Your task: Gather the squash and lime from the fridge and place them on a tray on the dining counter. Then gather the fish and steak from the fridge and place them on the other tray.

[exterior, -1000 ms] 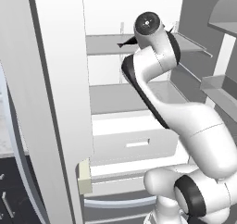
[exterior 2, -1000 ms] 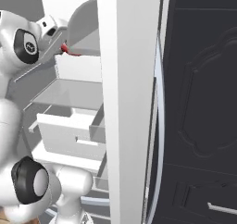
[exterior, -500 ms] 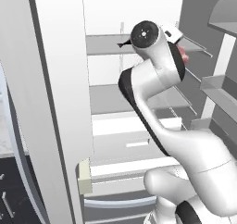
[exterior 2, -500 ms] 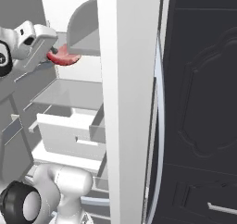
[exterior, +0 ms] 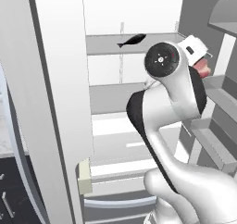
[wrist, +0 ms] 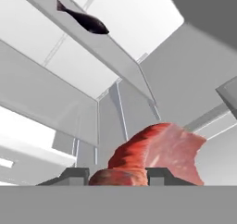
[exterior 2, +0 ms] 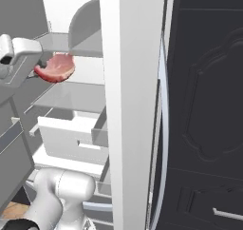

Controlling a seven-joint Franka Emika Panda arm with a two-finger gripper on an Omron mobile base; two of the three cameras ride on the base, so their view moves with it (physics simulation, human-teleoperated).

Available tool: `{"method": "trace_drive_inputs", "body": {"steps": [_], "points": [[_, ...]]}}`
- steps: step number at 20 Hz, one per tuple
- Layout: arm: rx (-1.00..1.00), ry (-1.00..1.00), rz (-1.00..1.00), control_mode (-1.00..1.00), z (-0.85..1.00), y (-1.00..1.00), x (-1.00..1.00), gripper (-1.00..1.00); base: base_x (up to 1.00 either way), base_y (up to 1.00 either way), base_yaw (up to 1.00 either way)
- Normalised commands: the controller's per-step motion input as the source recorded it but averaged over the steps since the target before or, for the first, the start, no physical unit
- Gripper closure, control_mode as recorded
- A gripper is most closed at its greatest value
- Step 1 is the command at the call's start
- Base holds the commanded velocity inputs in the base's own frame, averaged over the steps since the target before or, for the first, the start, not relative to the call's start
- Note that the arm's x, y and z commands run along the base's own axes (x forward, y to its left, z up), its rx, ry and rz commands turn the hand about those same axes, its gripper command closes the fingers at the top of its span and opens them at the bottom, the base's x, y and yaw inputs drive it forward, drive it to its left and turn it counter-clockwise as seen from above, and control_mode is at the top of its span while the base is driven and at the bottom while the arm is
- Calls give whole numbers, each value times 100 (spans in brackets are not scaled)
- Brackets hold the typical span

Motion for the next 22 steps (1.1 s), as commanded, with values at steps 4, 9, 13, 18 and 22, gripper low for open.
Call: {"method": "trace_drive_inputs", "body": {"steps": [4,9,13,18,22], "points": [[0,-3,-5,-100,0,0,-69,100,0,0,0],[0,-2,-3,-100,0,-3,-77,100,0,0,0],[0,0,0,-100,-2,-9,-52,100,0,0,0],[0,0,0,-100,0,0,-2,100,0,0,0],[0,-3,0,100,-3,2,-37,100,-20,7,0]]}}
